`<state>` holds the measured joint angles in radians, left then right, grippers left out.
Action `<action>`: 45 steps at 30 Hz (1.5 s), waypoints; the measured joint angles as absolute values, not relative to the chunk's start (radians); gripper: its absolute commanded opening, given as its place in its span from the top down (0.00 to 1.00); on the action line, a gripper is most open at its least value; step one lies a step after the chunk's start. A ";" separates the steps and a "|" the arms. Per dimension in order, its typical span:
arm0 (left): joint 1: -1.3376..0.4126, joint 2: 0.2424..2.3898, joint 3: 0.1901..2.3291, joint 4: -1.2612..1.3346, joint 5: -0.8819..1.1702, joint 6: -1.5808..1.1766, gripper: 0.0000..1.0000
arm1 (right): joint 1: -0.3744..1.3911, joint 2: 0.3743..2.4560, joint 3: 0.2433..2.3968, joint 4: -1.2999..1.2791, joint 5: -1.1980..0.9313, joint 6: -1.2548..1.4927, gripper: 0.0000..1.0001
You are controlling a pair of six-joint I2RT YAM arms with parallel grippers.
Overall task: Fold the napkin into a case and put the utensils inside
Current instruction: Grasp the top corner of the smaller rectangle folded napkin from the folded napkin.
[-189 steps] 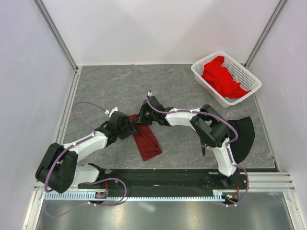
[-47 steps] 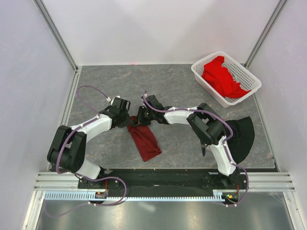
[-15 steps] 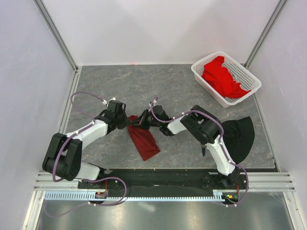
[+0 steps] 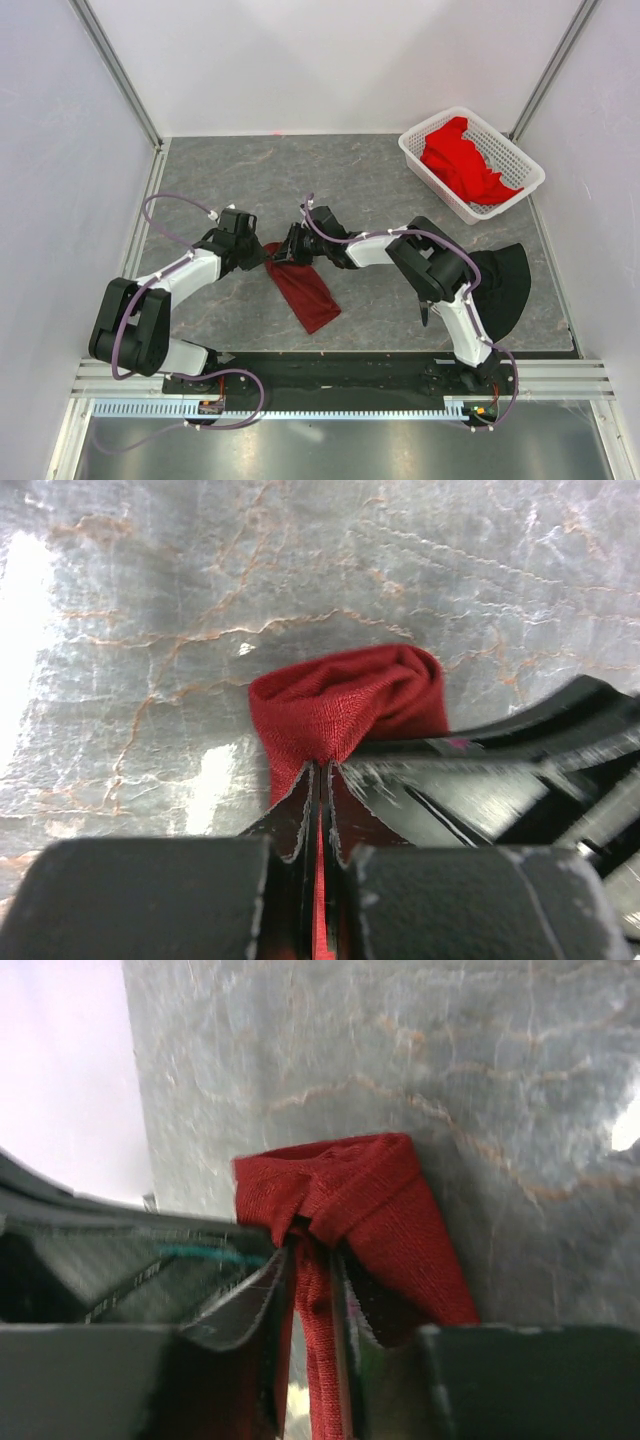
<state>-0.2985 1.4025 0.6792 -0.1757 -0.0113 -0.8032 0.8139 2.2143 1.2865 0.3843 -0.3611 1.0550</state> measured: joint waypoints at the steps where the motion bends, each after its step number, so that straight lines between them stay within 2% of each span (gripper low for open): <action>1: -0.297 1.402 0.679 -0.179 -0.006 -0.803 0.98 | 0.812 2.204 1.282 0.371 -0.364 1.040 0.67; 8: -0.291 1.414 0.679 -0.186 0.030 -0.803 0.98 | 0.795 2.139 1.246 0.294 -0.393 0.966 0.64; 11: -0.291 1.414 0.678 -0.185 0.040 -0.803 0.98 | 0.788 2.133 1.233 0.290 -0.405 0.958 0.67; 14: -0.291 1.414 0.673 -0.184 0.055 -0.803 0.98 | 0.781 2.130 1.230 0.288 -0.416 0.949 0.77; 15: -0.291 1.413 0.670 -0.184 0.057 -0.803 0.98 | 0.781 2.130 1.230 0.286 -0.418 0.947 0.86; 18: -0.291 1.409 0.663 -0.186 0.064 -0.804 0.98 | 0.781 2.130 1.230 0.284 -0.426 0.943 1.00; 36: -0.271 1.377 0.597 -0.134 0.123 -0.849 0.98 | 0.801 2.254 1.337 0.329 -0.489 1.005 1.00; 40: -0.262 1.395 0.601 -0.099 0.113 -0.850 0.98 | 0.790 2.271 1.342 0.373 -0.492 1.017 0.93; 41: -0.262 1.396 0.601 -0.096 0.114 -0.850 0.98 | 0.790 2.267 1.340 0.368 -0.487 1.013 0.88; 45: -0.272 1.395 0.601 -0.096 0.125 -0.851 0.98 | 0.791 2.216 1.334 0.268 -0.450 0.947 0.84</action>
